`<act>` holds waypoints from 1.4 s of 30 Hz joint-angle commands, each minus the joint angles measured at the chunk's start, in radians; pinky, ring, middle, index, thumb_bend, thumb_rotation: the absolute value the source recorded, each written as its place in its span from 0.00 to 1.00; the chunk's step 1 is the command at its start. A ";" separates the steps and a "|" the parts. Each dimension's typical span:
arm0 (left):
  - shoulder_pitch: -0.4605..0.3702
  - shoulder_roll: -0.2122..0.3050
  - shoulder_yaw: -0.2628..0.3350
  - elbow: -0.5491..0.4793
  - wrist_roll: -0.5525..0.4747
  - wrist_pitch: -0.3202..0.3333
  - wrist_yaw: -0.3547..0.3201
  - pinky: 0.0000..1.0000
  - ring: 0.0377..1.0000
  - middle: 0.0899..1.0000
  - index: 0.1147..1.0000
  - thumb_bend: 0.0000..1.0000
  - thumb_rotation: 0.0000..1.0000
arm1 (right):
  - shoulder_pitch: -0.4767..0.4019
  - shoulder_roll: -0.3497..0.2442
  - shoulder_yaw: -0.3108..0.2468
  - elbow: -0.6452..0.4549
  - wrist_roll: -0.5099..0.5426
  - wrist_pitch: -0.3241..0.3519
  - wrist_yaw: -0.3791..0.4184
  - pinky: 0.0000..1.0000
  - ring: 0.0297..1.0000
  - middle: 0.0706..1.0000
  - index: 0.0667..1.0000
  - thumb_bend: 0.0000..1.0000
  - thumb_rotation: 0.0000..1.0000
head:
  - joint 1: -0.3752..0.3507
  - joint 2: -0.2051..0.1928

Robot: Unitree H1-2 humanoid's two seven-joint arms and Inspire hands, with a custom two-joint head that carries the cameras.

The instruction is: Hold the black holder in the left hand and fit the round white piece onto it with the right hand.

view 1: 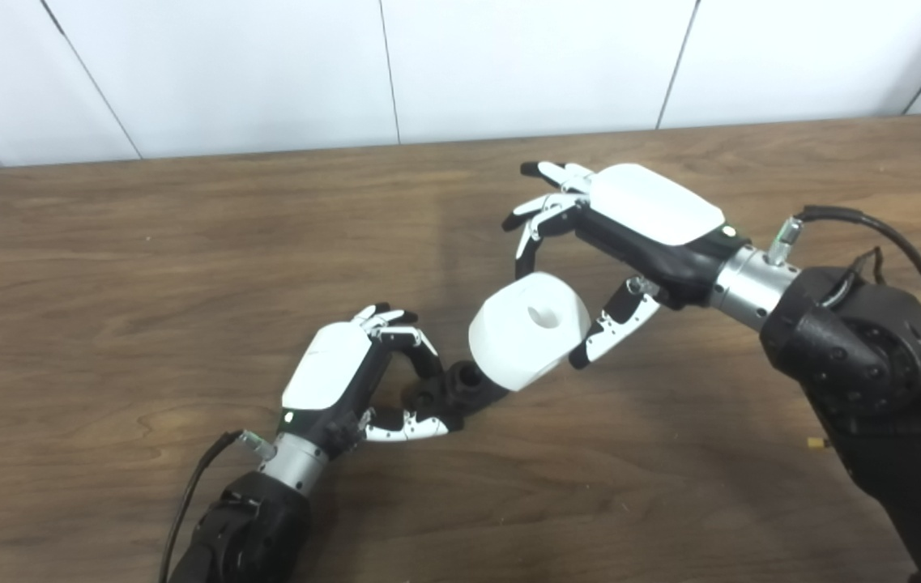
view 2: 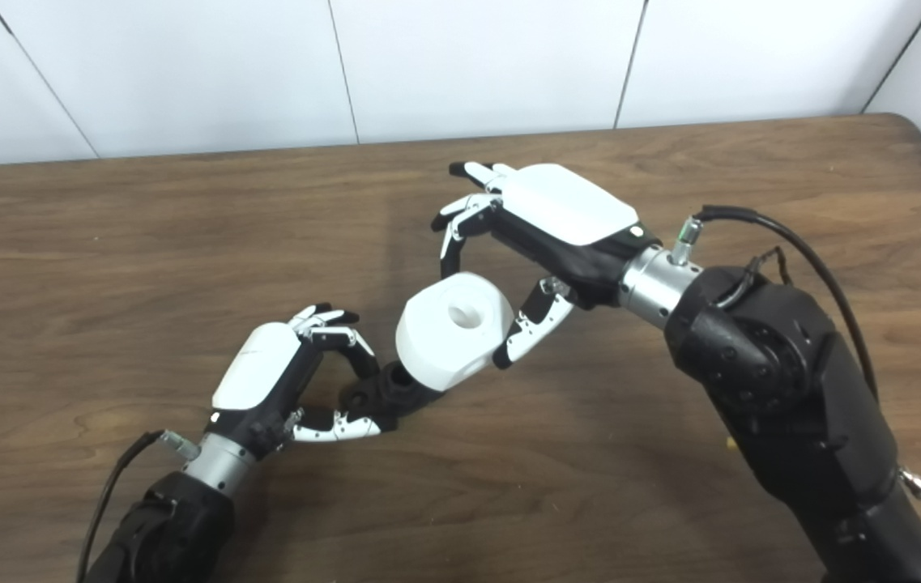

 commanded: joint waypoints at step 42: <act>-0.007 -0.035 -0.034 0.012 0.017 0.013 0.000 0.95 0.84 0.64 0.42 0.52 0.05 | -0.088 0.027 0.072 0.089 0.001 -0.120 -0.006 1.00 1.00 0.80 0.44 0.52 0.14 | 0.025 -0.005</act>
